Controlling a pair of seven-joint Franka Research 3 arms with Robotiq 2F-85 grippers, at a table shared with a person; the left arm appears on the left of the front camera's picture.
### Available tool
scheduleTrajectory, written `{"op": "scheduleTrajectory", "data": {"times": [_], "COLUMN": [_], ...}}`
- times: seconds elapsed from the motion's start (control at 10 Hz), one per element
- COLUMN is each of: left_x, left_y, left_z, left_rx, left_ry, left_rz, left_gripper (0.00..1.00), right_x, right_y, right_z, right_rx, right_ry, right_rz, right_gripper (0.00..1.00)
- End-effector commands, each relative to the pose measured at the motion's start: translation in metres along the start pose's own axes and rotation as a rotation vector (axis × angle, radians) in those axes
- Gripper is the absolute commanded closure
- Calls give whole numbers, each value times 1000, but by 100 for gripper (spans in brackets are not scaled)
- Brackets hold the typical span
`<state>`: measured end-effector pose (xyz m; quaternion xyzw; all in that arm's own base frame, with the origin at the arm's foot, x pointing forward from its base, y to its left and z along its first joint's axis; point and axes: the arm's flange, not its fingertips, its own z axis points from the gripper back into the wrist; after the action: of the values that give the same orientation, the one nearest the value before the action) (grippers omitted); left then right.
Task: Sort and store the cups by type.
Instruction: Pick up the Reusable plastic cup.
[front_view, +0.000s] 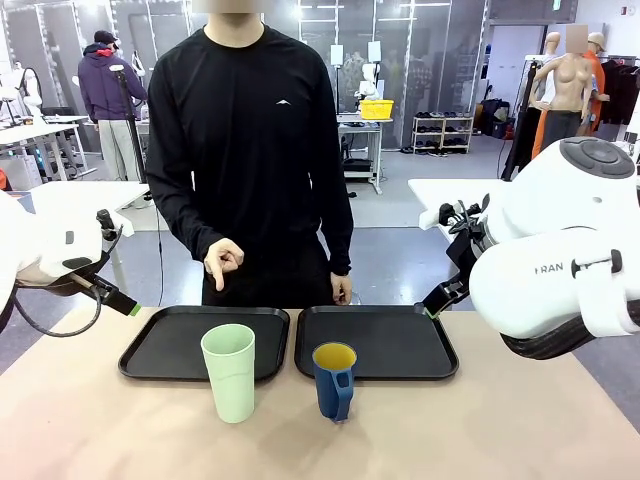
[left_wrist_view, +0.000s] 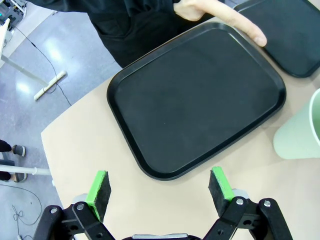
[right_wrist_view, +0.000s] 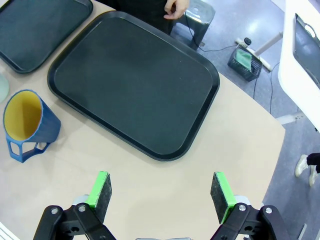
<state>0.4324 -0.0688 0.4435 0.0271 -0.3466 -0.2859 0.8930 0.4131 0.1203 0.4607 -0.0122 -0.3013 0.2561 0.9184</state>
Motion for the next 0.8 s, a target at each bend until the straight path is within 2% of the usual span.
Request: {"op": "scheduleTrajectory", "data": {"times": [0.0, 0.3, 0.4, 0.7], "left_x": [-2, -17, -27, -51], "left_y": [3, 8, 6, 13], "left_z": [-6, -10, -7, -10], "left_rx": [-9, -63, -121, -138], "left_ry": [-18, -79, -99, -123], "left_rz": [-44, -186, -240, -277], "left_gripper": [0, 0, 0, 0], "right_x": [0, 0, 0, 0], "right_y": [-1, -1, -1, -1], "right_z": [0, 0, 0, 0], "right_rx": [1, 1, 1, 1], "right_ry": [0, 0, 0, 0], "right_rz": [-2, -2, -2, -2], "right_gripper": [0, 0, 0, 0]}}
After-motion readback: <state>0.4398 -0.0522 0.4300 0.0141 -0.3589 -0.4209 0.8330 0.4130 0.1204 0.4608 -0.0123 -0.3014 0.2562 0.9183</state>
